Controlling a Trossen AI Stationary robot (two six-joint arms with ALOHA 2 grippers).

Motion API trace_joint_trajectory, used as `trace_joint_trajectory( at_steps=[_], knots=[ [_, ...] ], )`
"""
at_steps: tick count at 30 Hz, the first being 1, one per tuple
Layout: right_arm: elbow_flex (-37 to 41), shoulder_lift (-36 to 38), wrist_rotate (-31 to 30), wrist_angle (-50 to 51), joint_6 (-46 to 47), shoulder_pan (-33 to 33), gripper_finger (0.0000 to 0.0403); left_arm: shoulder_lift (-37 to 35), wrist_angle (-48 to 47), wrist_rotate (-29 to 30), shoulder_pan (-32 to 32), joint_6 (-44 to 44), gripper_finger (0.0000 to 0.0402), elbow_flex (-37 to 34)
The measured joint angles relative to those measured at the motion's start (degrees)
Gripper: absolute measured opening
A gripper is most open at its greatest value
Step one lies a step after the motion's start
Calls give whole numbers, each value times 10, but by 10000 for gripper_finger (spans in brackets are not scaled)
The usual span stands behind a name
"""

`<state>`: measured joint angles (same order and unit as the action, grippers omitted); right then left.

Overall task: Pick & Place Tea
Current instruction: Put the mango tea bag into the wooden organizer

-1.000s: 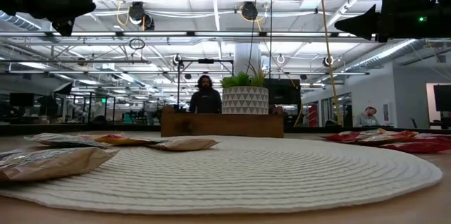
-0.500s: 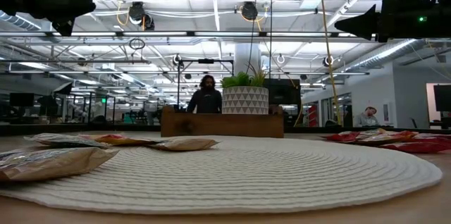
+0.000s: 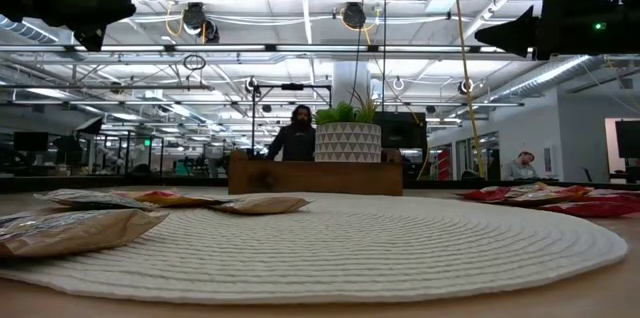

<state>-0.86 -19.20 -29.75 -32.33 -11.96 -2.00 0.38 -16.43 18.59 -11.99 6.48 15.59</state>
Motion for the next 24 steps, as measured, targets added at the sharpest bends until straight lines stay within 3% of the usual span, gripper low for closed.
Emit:
trace_joint_trajectory(
  at_steps=[4,6,14,24],
  knots=[
    [0,0,5,18,212,0,4,0,0,0,0,0,63,0],
    [0,0,27,34,272,0,4,0,0,0,0,0,63,0],
    [0,0,45,125,308,0,4,0,0,0,0,0,63,0],
    [0,0,45,125,305,0,4,0,0,0,0,0,63,0]
  ],
)
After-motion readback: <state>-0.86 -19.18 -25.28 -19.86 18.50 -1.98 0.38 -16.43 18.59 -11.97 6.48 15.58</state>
